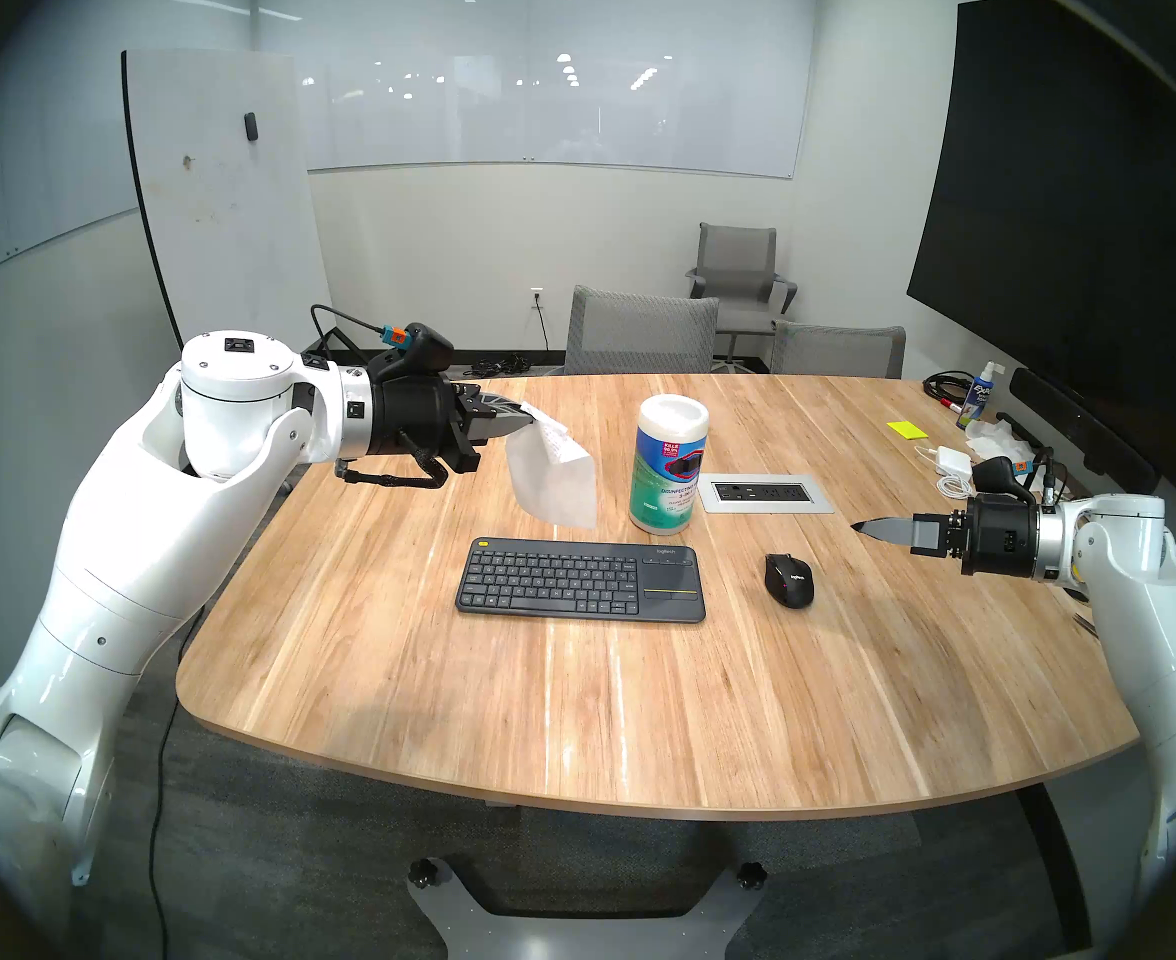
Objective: Wipe the keyboards and mice with a disinfecting wipe, then set the wipe down
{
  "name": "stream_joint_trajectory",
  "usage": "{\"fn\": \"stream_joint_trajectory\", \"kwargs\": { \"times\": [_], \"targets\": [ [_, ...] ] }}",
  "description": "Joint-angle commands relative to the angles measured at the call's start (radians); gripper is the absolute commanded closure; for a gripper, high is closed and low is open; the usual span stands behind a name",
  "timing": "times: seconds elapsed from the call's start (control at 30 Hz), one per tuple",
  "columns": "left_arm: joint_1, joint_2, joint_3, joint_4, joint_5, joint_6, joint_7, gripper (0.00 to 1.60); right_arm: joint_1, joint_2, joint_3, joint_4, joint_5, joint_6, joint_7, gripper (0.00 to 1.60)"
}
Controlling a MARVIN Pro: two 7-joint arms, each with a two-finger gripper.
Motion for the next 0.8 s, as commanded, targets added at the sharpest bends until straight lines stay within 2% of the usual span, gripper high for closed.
{"fn": "stream_joint_trajectory", "kwargs": {
  "times": [0.0,0.4,0.77],
  "targets": [
    [-0.058,-0.028,0.011,0.045,0.009,-0.04,-0.011,1.6,0.011,0.011,0.003,-0.005,0.016,-0.003,0.036,0.0],
    [-0.142,-0.102,0.044,0.177,0.032,-0.082,-0.03,1.6,0.009,0.012,0.003,-0.006,0.02,-0.004,0.031,0.0],
    [-0.208,-0.181,0.083,0.248,0.03,-0.106,-0.053,1.6,0.009,0.012,0.003,-0.007,0.021,-0.004,0.027,0.0]
  ]
}}
